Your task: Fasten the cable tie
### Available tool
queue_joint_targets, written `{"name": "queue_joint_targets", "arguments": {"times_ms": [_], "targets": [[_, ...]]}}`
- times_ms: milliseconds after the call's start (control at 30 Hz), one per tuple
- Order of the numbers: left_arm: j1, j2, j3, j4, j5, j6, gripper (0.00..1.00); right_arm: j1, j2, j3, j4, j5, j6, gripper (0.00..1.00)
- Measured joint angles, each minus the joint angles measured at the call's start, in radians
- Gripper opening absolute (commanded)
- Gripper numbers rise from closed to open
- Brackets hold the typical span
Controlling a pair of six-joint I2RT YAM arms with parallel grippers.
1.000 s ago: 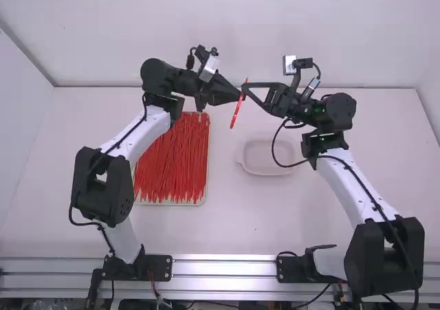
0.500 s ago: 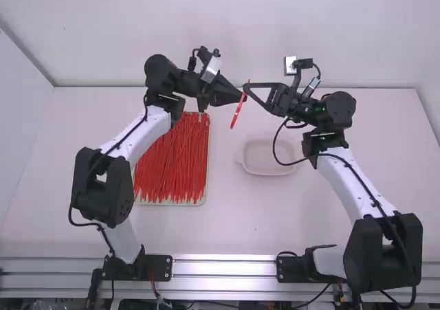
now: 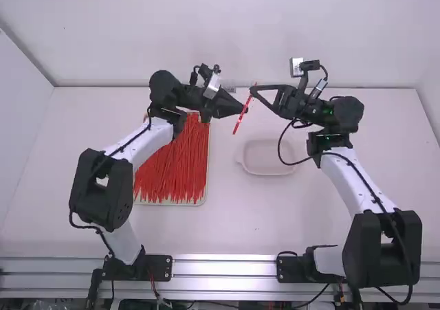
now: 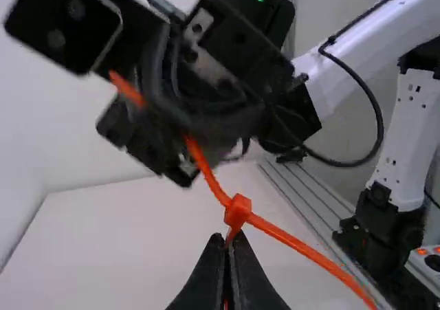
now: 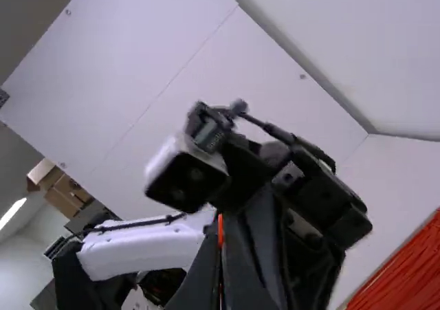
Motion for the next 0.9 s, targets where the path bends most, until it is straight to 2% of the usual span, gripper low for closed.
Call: {"name": "queue_joint_targets", "arguments": {"times_ms": [467, 767, 800, 867, 900], "targets": [[0.011, 0.0, -0.248, 0.203, -0.027, 0.002, 0.01, -0.098, 0.0, 0.0, 0.185, -0.06, 0.147, 0.0], [0.018, 0.0, -0.313, 0.207, -0.037, 0.037, 0.02, -0.145, 0.0, 0.0, 0.227, -0.068, 0.201, 0.0], [0.018, 0.0, -0.317, 0.21, -0.039, 0.043, 0.02, -0.146, 0.0, 0.0, 0.227, -0.069, 0.204, 0.03], [0.02, 0.0, -0.323, 0.218, -0.027, 0.049, 0.02, -0.148, 0.0, 0.0, 0.228, -0.051, 0.211, 0.29], [0.026, 0.003, -0.335, 0.22, -0.01, 0.052, 0.02, -0.153, -0.003, 0.002, 0.237, -0.029, 0.212, 0.37]]}}
